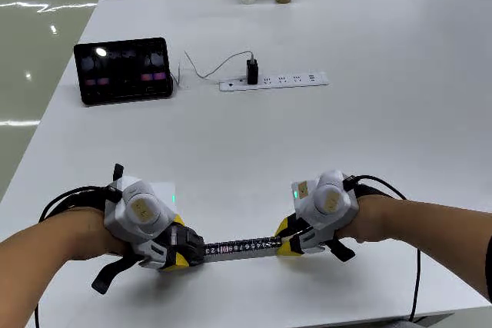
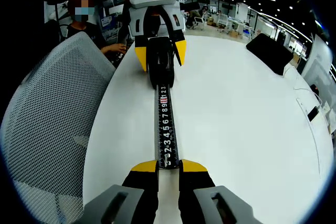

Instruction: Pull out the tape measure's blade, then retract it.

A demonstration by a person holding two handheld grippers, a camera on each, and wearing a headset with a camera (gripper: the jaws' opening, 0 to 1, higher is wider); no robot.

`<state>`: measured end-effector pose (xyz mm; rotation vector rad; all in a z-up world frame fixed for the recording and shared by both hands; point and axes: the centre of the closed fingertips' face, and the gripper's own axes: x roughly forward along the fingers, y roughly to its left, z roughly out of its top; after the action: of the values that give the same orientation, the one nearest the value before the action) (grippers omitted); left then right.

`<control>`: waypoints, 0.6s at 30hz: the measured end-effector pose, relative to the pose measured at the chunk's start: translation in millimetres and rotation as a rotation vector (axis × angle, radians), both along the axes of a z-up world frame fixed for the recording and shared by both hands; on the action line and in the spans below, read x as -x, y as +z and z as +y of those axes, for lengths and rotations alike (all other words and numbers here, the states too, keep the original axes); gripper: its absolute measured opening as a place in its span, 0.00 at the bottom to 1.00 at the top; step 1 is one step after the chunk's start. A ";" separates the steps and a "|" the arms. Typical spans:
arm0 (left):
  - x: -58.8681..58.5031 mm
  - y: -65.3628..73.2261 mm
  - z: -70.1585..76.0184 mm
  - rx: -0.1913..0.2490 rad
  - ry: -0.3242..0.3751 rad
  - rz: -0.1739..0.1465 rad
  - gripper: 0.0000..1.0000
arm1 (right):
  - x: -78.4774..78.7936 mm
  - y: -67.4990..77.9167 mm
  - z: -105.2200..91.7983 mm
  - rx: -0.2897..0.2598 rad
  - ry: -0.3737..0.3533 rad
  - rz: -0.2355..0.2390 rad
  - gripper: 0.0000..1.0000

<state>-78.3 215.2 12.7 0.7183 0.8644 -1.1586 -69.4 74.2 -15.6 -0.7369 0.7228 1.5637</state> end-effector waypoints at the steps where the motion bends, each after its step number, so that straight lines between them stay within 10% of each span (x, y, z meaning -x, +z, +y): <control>1: 0.0 0.0 0.0 0.001 0.001 -0.001 0.33 | 0.0 0.1 -0.7 0.001 -0.002 0.002 0.10; 18: 1.0 0.0 0.7 -0.001 0.000 -0.001 0.33 | -2.1 1.2 -12.3 0.007 -0.009 0.002 0.10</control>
<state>-79.3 215.8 12.6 0.7192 0.8643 -1.1580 -67.3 61.9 -14.3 -0.7370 0.7324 1.5544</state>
